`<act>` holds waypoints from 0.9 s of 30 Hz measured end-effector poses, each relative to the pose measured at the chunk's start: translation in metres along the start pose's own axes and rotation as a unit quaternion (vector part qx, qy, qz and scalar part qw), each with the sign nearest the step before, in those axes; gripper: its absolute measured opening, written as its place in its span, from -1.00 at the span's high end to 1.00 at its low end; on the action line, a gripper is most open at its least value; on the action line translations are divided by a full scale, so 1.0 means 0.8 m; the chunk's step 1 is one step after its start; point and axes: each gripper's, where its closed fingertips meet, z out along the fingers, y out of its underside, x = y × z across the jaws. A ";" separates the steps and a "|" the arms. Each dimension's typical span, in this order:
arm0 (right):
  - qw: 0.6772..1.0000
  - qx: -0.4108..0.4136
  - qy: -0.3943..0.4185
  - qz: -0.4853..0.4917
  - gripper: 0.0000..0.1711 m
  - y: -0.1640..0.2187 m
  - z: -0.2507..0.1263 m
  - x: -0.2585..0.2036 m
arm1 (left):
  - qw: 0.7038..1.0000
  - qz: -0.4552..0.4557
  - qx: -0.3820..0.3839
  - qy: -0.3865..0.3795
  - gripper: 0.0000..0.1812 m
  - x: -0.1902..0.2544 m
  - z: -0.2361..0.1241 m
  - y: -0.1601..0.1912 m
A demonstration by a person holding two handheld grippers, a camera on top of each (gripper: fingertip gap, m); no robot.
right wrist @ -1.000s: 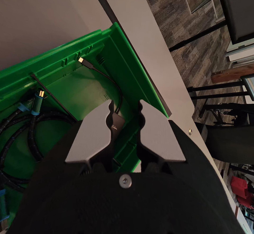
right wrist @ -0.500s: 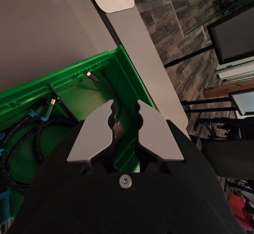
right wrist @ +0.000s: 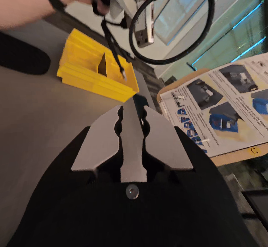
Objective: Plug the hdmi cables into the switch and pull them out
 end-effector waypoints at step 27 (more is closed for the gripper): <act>0.965 0.183 -0.110 0.153 0.76 -0.059 0.026 -0.037 | 0.971 -0.002 0.062 0.230 0.74 0.170 0.096 -0.005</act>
